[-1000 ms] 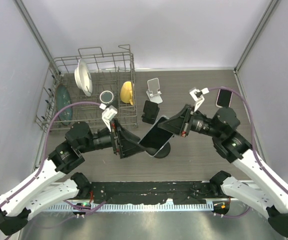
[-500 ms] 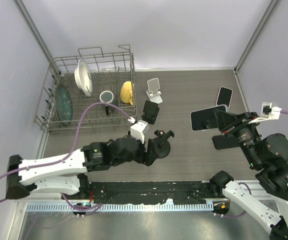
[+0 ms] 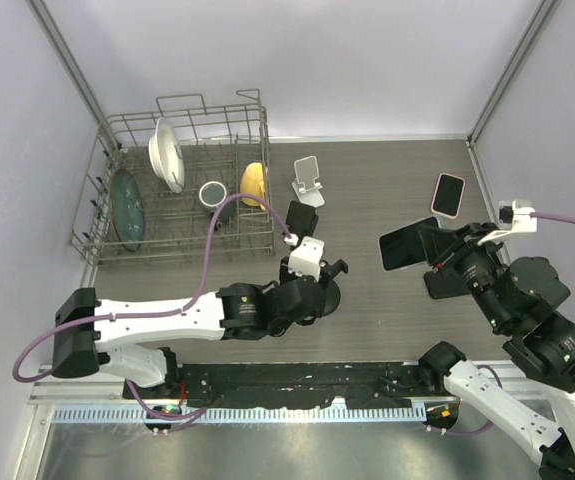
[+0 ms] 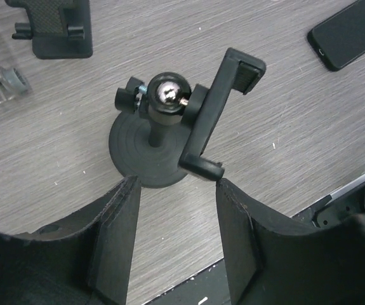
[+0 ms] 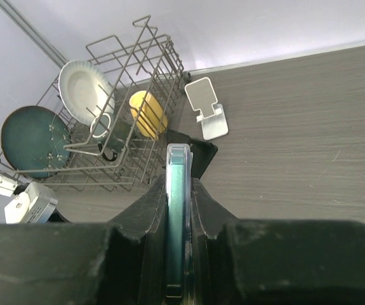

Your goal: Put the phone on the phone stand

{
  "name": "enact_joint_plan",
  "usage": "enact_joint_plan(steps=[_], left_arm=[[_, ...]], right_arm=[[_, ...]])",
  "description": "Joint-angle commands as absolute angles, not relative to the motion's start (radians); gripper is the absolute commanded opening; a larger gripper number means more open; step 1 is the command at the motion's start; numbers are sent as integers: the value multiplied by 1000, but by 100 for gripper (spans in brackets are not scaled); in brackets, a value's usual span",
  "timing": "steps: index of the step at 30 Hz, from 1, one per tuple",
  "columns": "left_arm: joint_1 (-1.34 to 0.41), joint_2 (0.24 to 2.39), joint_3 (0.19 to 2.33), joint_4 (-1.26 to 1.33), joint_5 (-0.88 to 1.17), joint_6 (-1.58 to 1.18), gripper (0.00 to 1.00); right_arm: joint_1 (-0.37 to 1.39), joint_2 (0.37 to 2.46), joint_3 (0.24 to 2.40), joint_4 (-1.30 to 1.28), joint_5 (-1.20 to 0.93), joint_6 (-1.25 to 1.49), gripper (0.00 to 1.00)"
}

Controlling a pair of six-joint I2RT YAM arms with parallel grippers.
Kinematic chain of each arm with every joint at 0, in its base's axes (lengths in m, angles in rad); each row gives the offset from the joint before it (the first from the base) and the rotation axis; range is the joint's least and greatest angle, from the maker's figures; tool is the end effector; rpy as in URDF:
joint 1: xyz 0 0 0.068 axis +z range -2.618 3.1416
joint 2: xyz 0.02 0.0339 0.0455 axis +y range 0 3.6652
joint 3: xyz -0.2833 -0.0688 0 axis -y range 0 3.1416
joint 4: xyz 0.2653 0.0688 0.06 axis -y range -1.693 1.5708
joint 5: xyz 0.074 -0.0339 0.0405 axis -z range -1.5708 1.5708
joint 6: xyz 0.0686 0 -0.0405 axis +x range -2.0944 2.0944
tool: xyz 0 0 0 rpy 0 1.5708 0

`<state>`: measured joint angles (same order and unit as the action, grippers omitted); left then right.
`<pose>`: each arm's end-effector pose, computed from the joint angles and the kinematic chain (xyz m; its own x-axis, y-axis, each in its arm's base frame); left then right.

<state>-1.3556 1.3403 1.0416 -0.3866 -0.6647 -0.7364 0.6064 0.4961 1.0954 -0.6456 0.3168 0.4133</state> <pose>0.1109 -0.3090 0.2876 -0.5481 0.0319 -0.8358 0.4034 0.8855 -0.2308 0.0903 0.0366 0.4411 -0.1496 0.3607 -0.9206 -0.2465 0.8881 0.3880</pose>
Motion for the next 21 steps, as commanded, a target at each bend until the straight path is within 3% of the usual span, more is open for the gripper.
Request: enact_joint_plan(steps=[1, 10, 21], left_arm=[[-1361, 1379, 1112, -325, -739, -709, 52], [-1359, 1416, 1118, -311, -738, -680, 56], [-1327, 1342, 1052, -353, -709, -606, 19]], right_arm=[[607, 502, 1098, -565, 276, 405, 1], [607, 523, 1080, -549, 209, 394, 1], [607, 630, 1091, -577, -79, 281, 1]])
